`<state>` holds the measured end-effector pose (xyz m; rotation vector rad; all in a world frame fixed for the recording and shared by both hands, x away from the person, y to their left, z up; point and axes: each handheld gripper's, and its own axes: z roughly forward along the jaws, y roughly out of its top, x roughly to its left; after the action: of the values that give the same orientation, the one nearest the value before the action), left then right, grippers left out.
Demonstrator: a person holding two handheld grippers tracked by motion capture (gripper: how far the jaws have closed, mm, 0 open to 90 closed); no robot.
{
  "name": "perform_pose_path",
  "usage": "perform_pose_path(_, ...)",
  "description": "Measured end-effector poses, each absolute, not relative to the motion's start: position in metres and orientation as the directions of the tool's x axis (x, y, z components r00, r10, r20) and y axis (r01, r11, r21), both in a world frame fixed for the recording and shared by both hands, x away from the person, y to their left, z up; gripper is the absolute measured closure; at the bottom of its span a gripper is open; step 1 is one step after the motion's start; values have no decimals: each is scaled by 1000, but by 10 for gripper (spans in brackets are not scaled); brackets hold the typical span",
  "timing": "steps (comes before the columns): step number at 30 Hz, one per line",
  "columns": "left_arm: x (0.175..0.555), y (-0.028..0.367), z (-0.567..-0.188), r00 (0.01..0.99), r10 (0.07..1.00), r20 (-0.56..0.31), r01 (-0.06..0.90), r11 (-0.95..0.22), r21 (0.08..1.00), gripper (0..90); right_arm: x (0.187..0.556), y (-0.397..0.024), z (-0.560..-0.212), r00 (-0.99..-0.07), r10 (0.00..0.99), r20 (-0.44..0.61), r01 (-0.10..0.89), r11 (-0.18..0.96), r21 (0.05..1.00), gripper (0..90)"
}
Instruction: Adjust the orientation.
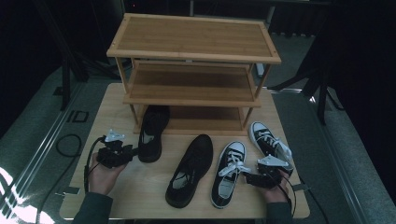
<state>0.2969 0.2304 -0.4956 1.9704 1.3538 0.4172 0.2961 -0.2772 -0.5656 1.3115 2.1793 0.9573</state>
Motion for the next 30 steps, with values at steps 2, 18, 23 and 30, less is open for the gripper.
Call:
perform_pose_path(2, 296, 228, -499, 403, 907, -119, 685, -213, 697, 671, 296, -277, -566, -467, 884, -6, 594, 318, 739, 241)
perform_pose_path(18, 289, 200, -529, 477, 875, -81, 725, -340, 599, 895, 296, -277, -566, -466, 885, -4, 595, 317, 739, 241)
perform_pose_path(23, 291, 195, -536, 481, 873, -82, 738, -352, 576, 895, 296, -277, -566, -467, 884, -5, 595, 318, 739, 241)
perform_pose_path(30, 295, 193, -544, 456, 885, -94, 765, -337, 548, 892, 296, -277, -566, -466, 885, -5, 595, 317, 739, 241)
